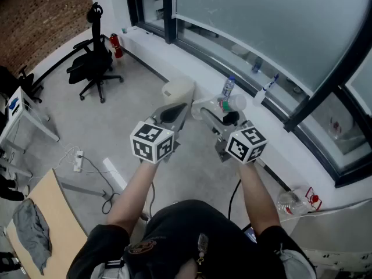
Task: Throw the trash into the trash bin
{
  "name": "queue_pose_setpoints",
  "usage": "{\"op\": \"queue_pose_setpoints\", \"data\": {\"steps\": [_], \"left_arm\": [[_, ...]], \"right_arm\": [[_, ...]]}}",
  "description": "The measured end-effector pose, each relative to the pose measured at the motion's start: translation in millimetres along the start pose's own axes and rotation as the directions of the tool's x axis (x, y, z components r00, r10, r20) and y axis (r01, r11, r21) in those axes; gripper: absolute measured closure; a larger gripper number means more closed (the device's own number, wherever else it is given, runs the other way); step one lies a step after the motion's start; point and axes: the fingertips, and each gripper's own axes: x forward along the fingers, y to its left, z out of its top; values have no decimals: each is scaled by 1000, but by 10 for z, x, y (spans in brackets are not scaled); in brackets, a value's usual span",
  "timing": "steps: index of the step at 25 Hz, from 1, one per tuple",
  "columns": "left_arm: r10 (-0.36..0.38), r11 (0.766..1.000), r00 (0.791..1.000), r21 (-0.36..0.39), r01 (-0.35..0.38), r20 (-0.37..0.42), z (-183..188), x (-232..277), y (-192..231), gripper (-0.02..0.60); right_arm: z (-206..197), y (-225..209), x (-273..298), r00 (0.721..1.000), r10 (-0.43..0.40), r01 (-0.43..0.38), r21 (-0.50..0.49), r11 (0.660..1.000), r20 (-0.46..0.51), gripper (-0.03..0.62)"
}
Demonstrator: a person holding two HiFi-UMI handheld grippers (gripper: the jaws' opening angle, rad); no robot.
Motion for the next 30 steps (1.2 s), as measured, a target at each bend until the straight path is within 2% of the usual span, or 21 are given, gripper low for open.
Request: {"op": "queue_pose_setpoints", "data": {"steps": [22,30], "left_arm": [[10,1000,1000,-19,-10,-2,-53,19,217,575],[10,1000,1000,-22,-10,-12,-96,-95,474,575]], "right_arm": [[26,-50,161,1000,-19,19,-2,1000,18,289],[-47,41,368,999,-33,33,-6,999,-5,289]]}}
